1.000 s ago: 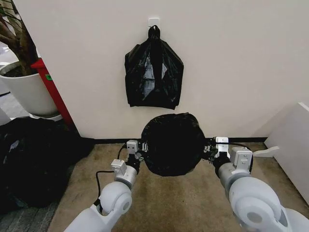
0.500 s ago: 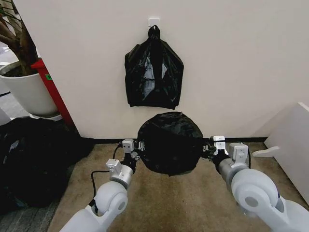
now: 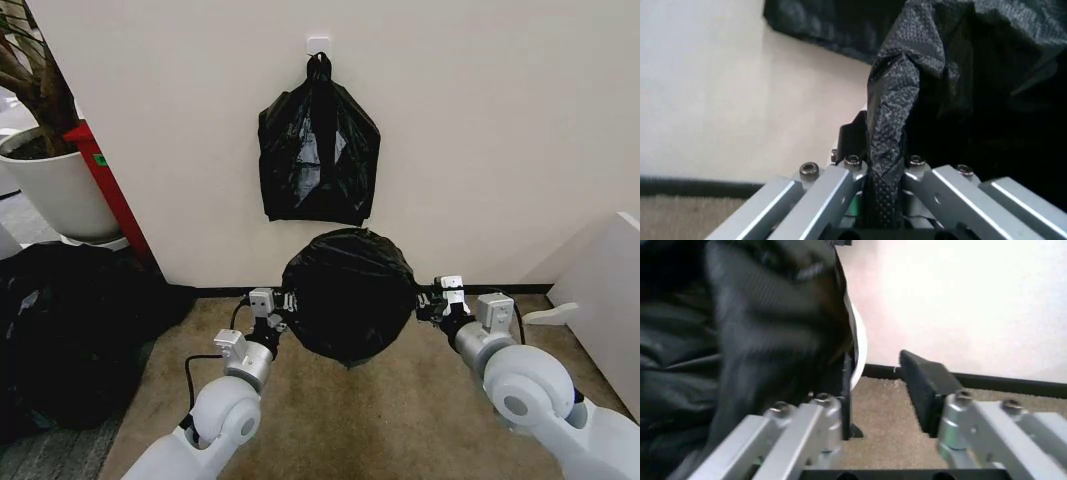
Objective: Place the garbage bag over the trash bin.
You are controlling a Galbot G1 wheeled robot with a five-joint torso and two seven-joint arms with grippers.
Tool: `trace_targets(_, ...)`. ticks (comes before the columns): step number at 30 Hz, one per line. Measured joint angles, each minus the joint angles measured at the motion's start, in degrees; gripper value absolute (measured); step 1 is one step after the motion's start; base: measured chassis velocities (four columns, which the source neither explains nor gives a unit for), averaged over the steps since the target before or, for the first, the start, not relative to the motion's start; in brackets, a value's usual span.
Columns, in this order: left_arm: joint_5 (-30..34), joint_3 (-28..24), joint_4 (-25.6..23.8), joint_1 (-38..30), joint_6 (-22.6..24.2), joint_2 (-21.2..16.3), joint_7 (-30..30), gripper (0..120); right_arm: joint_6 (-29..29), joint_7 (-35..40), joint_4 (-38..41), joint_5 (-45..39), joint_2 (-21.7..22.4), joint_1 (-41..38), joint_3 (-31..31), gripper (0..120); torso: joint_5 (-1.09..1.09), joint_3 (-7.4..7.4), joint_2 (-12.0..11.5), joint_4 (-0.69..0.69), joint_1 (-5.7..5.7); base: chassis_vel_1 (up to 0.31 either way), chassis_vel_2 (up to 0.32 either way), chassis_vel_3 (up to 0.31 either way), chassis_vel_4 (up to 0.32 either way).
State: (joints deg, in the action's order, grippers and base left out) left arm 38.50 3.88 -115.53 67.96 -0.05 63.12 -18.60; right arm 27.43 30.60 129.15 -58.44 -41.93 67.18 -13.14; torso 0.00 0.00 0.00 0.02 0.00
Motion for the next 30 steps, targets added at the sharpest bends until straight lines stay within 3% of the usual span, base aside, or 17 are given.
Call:
trace_targets(4, 5.6, 0.5, 0.6, -1.3, 1.1, 0.4, -2.4, 1, -2.0, -1.4, 3.4, 0.2, 0.6, 4.2, -3.6, 46, 0.00, 0.00, 0.0, -0.03, 0.00, 0.000, 0.000, 0.000, 0.000)
trace_targets(6, 5.9, 0.5, 0.9, -1.3, 1.3, 0.1, -2.2, 1, -2.9, -1.8, 4.6, -0.2, 0.7, 5.2, -4.9, 48, 0.00, 0.00, 0.0, -0.03, 0.00, 0.000, 0.000, 0.000, 0.000)
trace_targets(8, 5.5, 0.5, 1.4, -1.0, 1.3, -0.5, -0.8, 1, -2.9, -2.1, 7.2, -3.7, 1.2, 6.3, -8.4, 58, 0.00, 0.00, 0.0, -0.02, 0.00, 0.000, 0.000, 0.000, 0.000)
trace_targets(12, 2.1, 0.4, 3.0, -0.4, 0.5, -1.8, 4.8, 1, 1.5, -0.6, 9.7, -24.9, 2.9, 3.3, -17.2, 73, -0.02, 0.00, 0.0, -0.02, 0.00, 0.000, 0.000, 0.000, 0.000)
trace_targets(14, 1.6, 0.4, 3.2, -0.3, 0.3, -2.1, 6.0, 1, 1.9, -1.0, 9.4, -27.4, 3.3, 2.7, -18.4, 76, -0.01, 0.00, 0.0, -0.01, 0.00, 0.000, 0.000, 0.000, 0.000)
trace_targets(18, -2.5, 0.2, 4.0, 0.3, -2.8, -3.6, 15.8, 1, 5.1, -13.3, 0.9, -37.3, 7.6, 0.1, -23.7, 91, -0.02, 0.00, 0.0, -0.01, 0.00, 0.000, 0.000, 0.000, 0.000)
trace_targets(19, -4.0, 0.2, 4.1, 0.5, -4.6, -4.3, 19.3, 1, 7.3, -20.9, -4.4, -39.3, 9.4, -0.2, -24.1, 98, 0.03, 0.00, 0.0, -0.02, 0.00, 0.000, 0.000, 0.000, 0.000)
trace_targets(23, -6.0, 0.1, 4.2, 0.7, -6.9, -5.0, 23.0, 1, 9.3, -28.1, -10.6, -37.9, 10.6, -1.4, -22.0, 100, 0.00, 0.00, 0.0, -0.03, 0.00, 0.000, 0.000, 0.000, 0.000)
trace_targets(30, -7.2, -0.2, 3.9, 0.5, -7.6, -5.2, 23.9, 1, 10.9, -28.0, -11.9, -36.4, 9.2, -2.7, -19.0, 100, 0.00, 0.00, 0.0, -0.02, 0.00, 0.000, 0.000, 0.000, 0.000)
